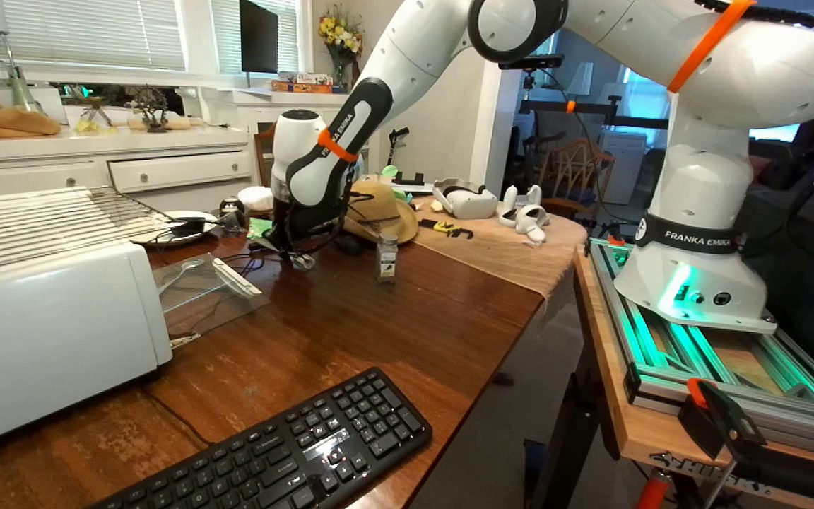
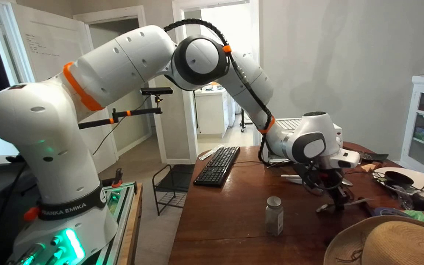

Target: Use the spoon to close the mini oven

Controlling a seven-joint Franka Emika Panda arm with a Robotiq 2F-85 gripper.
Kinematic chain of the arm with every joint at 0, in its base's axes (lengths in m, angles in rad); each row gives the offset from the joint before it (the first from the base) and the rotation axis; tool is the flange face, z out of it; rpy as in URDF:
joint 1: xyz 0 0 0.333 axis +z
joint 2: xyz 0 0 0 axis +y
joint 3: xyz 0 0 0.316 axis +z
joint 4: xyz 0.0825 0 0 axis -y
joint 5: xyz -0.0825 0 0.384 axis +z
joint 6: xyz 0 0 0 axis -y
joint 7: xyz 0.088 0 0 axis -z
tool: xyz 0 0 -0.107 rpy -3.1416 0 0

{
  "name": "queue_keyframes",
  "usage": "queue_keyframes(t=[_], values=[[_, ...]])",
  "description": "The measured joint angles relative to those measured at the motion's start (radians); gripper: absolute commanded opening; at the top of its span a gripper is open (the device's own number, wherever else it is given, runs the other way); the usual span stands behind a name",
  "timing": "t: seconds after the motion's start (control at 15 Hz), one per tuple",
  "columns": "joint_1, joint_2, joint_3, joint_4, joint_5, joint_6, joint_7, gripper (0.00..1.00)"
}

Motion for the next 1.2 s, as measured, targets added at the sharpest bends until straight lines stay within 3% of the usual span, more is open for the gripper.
queue_keyframes(t=[0.2, 0.53, 1.0, 1.2], values=[[-0.002, -0.010, -0.001, 0.001, 0.016, -0.012, 0.048, 0.02], [-0.027, -0.065, 0.004, 0.005, 0.135, -0.012, 0.160, 0.02], [-0.017, -0.070, 0.008, -0.015, 0.225, -0.009, 0.421, 0.02], [-0.017, -0.074, 0.034, -0.045, 0.204, -0.011, 0.364, 0.02]])
